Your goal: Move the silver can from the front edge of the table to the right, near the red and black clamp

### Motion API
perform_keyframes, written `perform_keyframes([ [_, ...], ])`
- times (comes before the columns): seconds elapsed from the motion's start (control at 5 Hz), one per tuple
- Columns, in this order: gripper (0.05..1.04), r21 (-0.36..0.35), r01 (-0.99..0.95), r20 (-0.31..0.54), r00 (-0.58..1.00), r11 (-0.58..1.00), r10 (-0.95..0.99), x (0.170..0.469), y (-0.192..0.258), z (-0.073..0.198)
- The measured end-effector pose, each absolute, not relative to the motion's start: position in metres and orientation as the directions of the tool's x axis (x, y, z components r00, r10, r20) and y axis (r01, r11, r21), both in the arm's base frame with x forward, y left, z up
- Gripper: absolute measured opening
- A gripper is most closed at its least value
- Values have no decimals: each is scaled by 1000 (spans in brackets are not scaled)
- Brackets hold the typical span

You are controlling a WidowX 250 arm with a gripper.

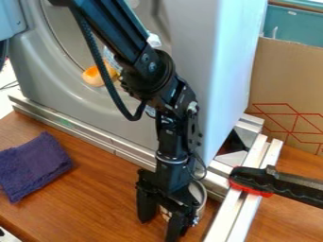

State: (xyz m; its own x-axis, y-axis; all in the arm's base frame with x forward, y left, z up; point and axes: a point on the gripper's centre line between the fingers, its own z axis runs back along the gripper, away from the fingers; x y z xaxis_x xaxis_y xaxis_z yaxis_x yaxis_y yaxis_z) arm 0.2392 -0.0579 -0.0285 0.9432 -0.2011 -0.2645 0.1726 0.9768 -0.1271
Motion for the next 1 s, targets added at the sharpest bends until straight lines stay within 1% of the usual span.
perform_keyframes([
  [0.2, 999, -134, 168, -255, 946, 977, -198, 240, -60, -26],
  [0.4, 999, -101, 182, -255, 946, 978, -202, 223, -52, -4],
  [0.6, 999, -54, 229, -221, 946, 972, -236, 192, -38, 19],
  [0.8, 999, 1, 276, -179, 946, 961, -271, 178, -19, 36],
  [1.0, 999, 61, 296, -185, 942, 953, -280, 159, 13, 46],
])
